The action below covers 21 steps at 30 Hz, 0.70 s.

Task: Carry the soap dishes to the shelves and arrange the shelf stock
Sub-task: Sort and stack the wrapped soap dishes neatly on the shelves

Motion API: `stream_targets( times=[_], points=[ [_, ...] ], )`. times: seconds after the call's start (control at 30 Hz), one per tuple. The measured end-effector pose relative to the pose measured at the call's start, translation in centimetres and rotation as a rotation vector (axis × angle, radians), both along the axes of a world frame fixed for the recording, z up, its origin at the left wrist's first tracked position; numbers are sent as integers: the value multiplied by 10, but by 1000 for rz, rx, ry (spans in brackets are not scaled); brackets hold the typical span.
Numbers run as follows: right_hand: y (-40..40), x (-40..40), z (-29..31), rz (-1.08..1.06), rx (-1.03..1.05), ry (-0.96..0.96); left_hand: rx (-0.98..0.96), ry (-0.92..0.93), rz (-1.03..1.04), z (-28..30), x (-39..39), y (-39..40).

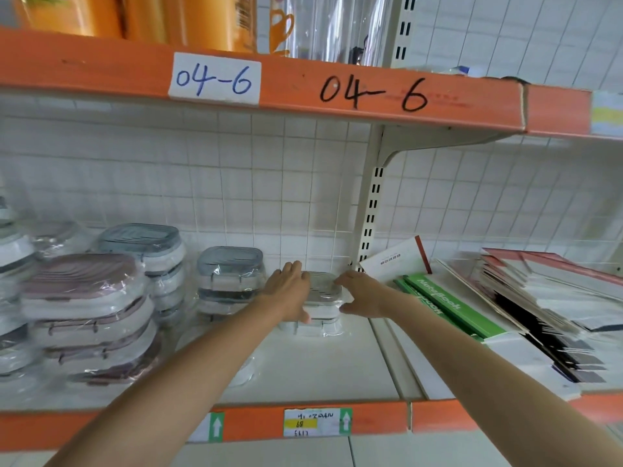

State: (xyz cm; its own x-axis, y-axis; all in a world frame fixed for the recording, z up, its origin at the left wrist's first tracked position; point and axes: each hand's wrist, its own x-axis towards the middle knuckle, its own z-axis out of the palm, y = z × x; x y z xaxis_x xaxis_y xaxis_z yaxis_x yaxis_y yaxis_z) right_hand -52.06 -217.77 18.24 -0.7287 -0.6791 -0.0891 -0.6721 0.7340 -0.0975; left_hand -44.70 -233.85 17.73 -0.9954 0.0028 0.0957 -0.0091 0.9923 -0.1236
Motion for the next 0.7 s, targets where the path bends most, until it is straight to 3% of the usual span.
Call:
stream_targets(
  times=[0.5, 0.7],
  points=[
    [-28, -7, -20, -46, -91, -60, 11, 262, -146, 10, 44, -37],
    [-32, -2, -18, -70, -60, -5, -34, 255, -163, 9, 57, -40]
  ],
)
